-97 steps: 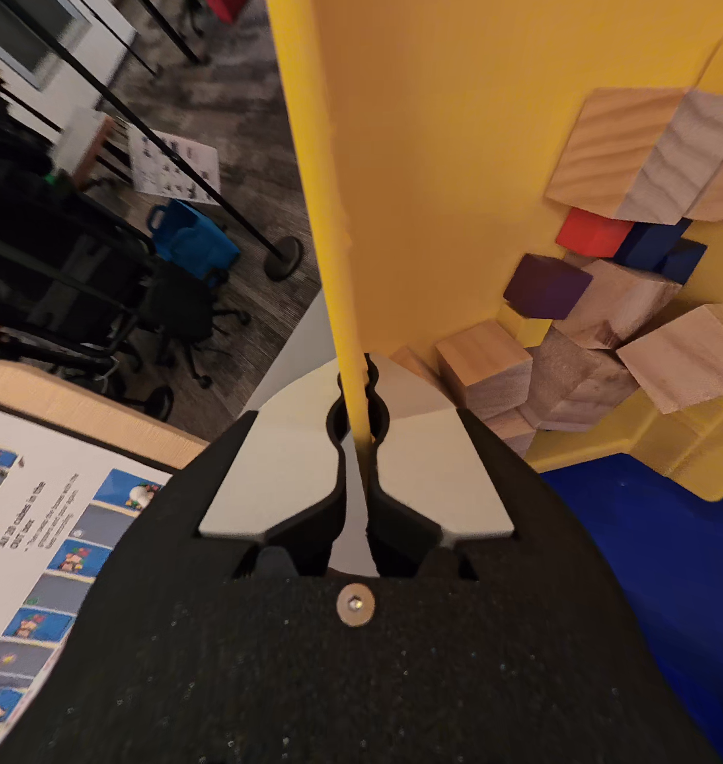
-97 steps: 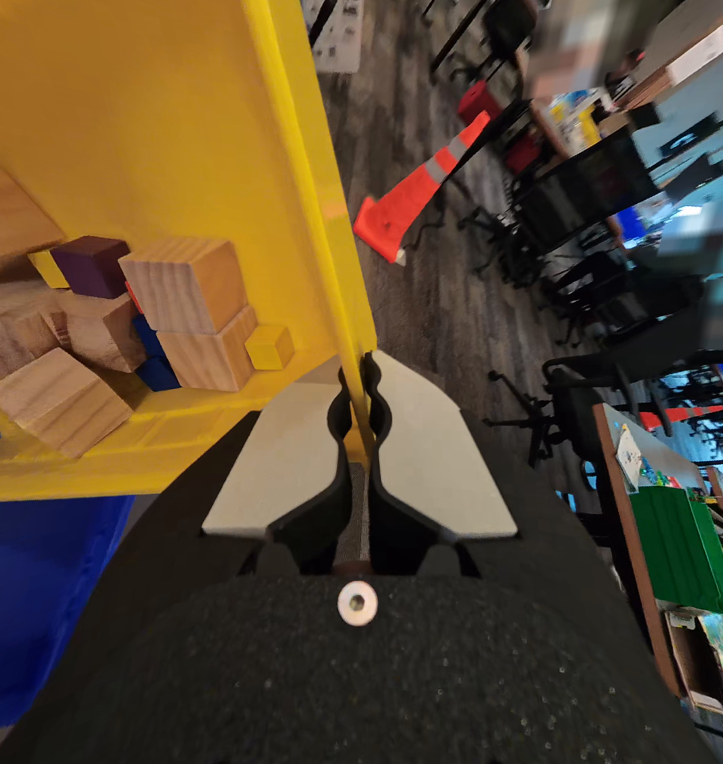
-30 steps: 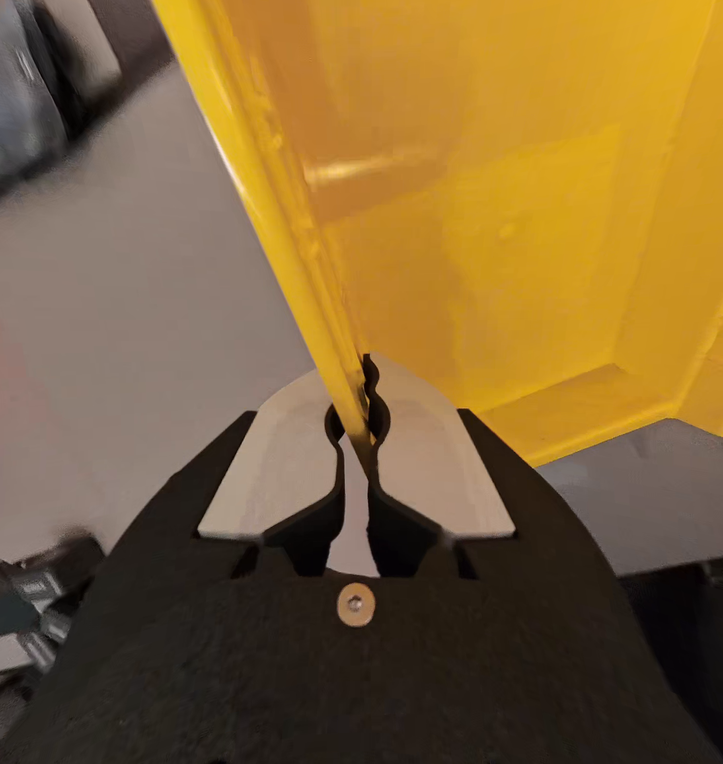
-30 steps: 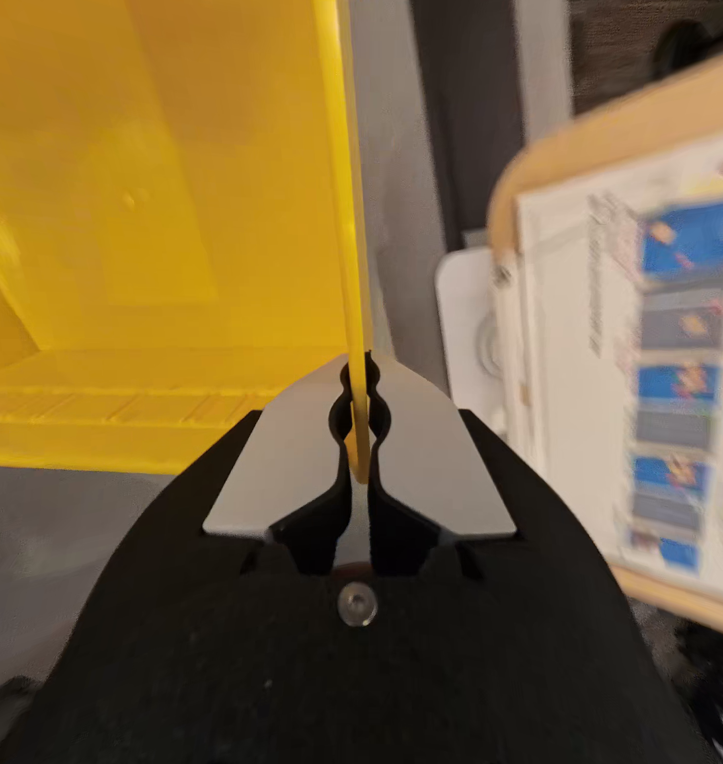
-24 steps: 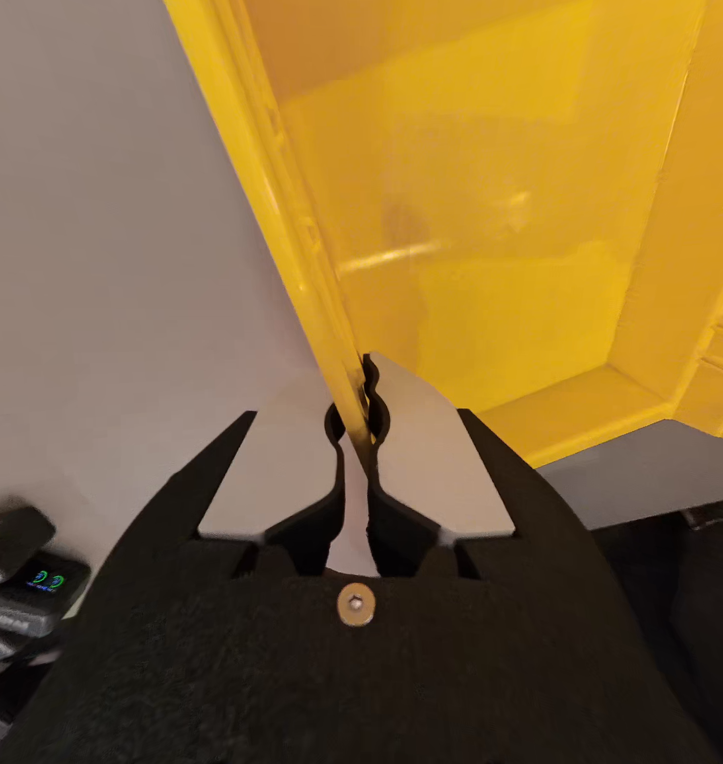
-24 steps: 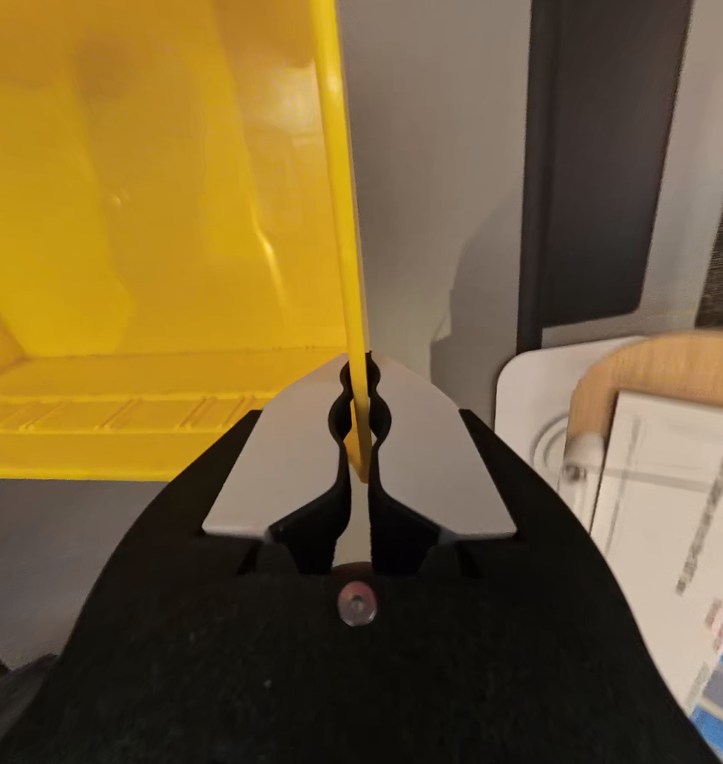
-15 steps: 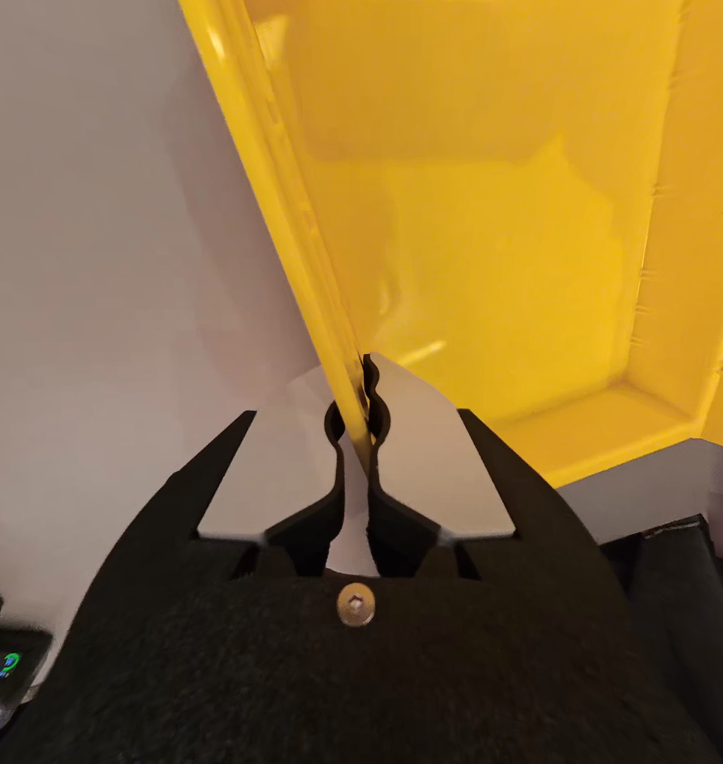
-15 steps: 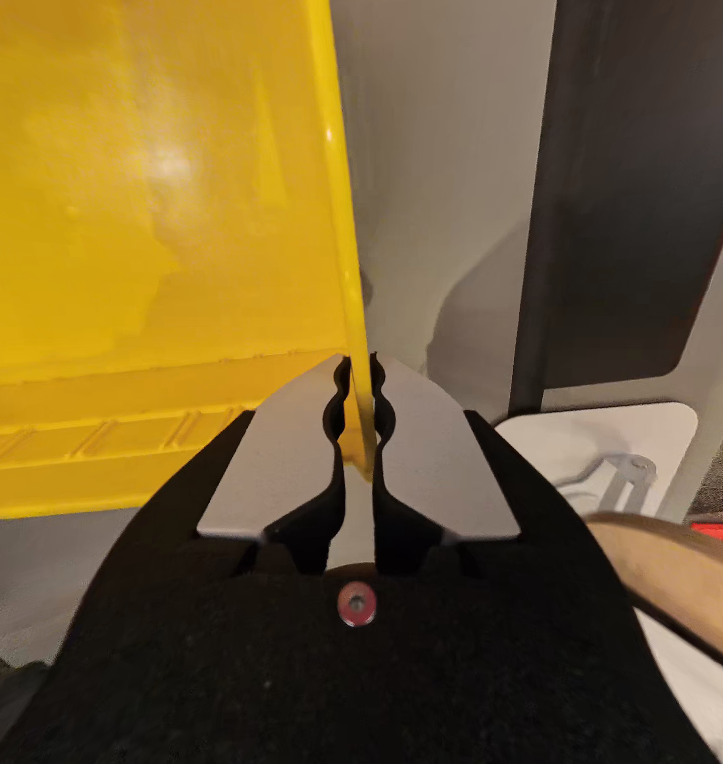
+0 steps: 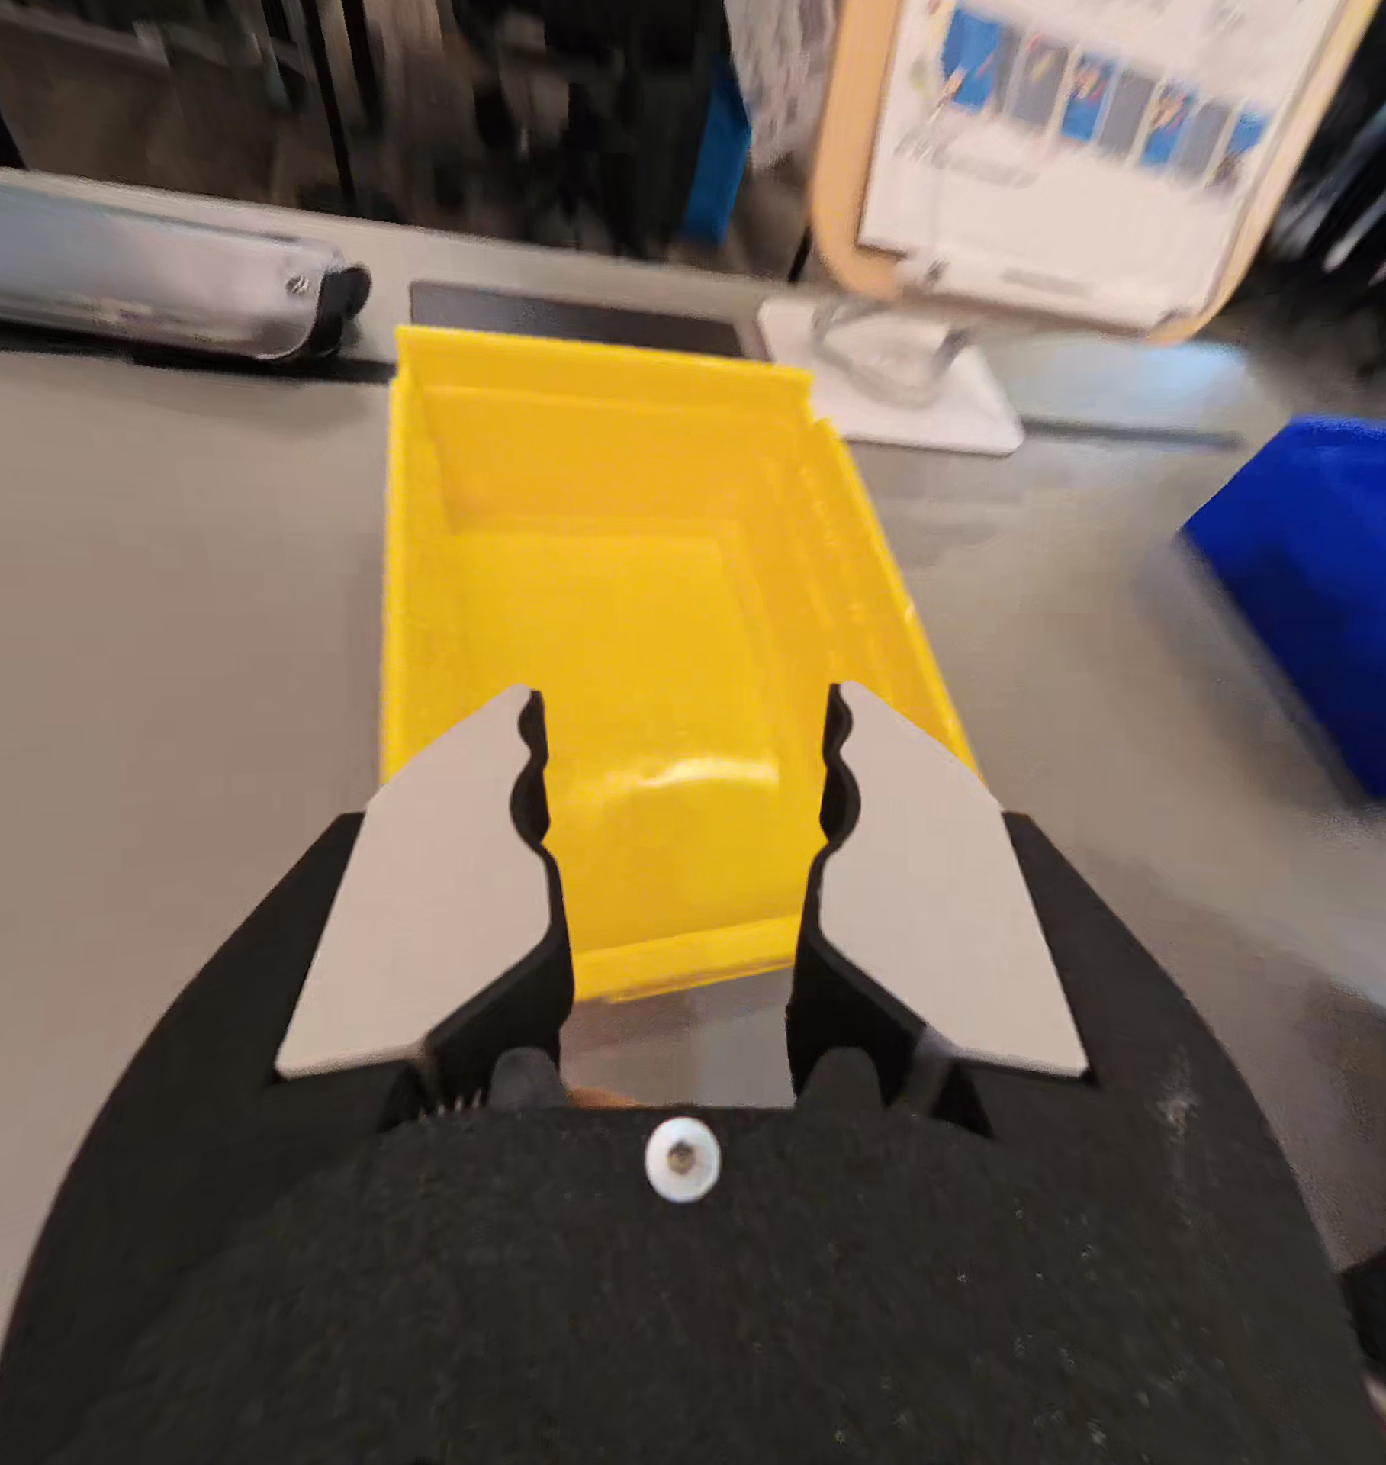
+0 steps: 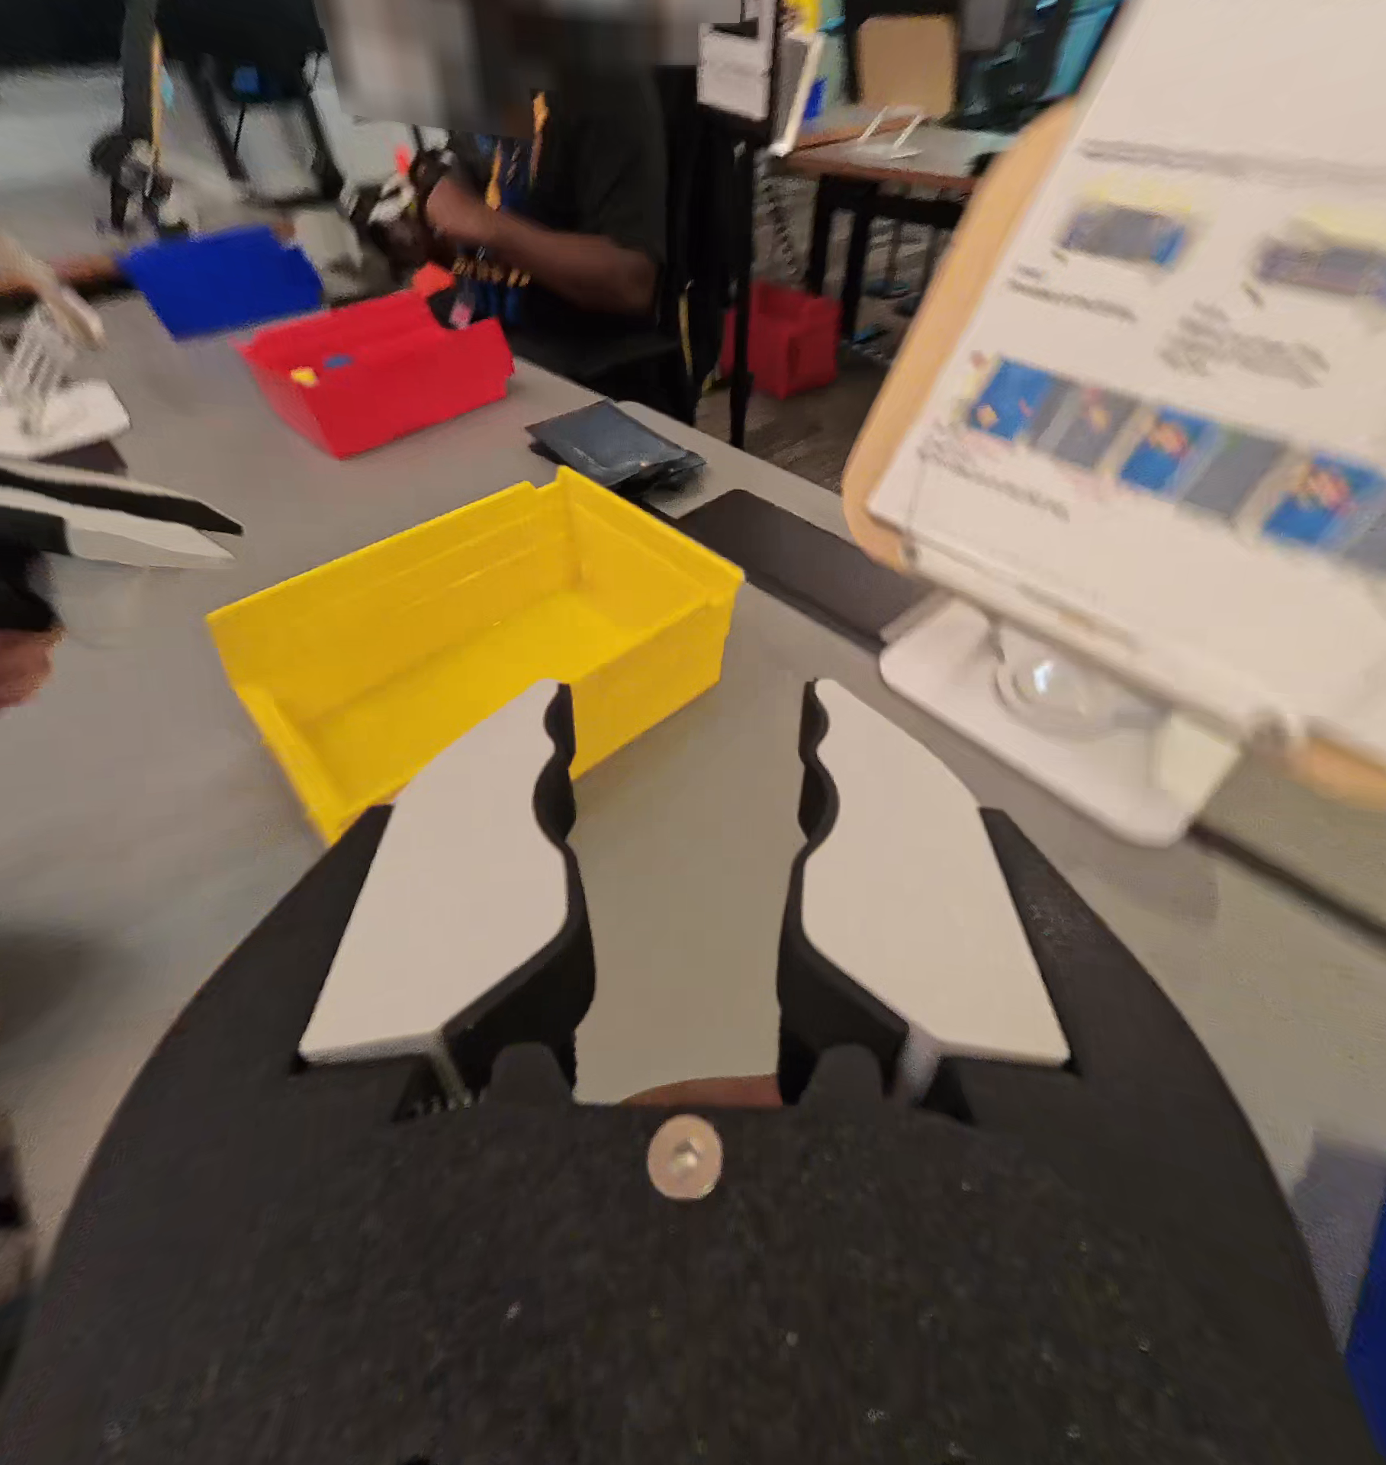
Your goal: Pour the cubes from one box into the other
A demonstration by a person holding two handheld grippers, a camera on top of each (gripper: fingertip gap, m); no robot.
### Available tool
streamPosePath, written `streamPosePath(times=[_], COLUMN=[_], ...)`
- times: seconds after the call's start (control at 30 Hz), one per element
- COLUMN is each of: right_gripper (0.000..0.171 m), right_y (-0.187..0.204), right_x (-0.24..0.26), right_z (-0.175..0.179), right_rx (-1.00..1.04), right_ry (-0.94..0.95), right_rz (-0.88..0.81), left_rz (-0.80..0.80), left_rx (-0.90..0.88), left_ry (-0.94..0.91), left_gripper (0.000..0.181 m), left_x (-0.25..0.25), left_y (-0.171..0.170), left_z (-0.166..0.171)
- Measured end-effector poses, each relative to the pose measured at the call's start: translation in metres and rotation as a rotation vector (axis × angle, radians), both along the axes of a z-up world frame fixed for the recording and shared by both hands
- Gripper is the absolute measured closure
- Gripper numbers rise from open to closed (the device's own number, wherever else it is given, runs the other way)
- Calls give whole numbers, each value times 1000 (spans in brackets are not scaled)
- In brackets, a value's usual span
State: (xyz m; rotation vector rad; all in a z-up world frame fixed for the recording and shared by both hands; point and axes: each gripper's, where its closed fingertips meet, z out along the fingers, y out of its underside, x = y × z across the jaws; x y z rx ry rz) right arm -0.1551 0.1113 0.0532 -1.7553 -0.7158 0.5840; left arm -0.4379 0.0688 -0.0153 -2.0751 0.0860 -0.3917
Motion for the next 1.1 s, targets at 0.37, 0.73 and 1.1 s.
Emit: streamPosePath(times=[0.37,0.73,1.1], right_gripper=[111,113,111], right_y=[-198,-300,-373], right_x=[160,253,493], right_z=[-115,-126,-286], right_rx=[-35,-78,-603], right_ry=[161,-74,5], right_rz=[-370,-571,-1220], left_rz=[-139,-187,-130], left_rx=[223,135,133], left_ry=[35,79,51], left_gripper=[114,116,117], left_x=[194,202,136], left_y=[-51,-121,-122], left_z=[-55,-84,-85])
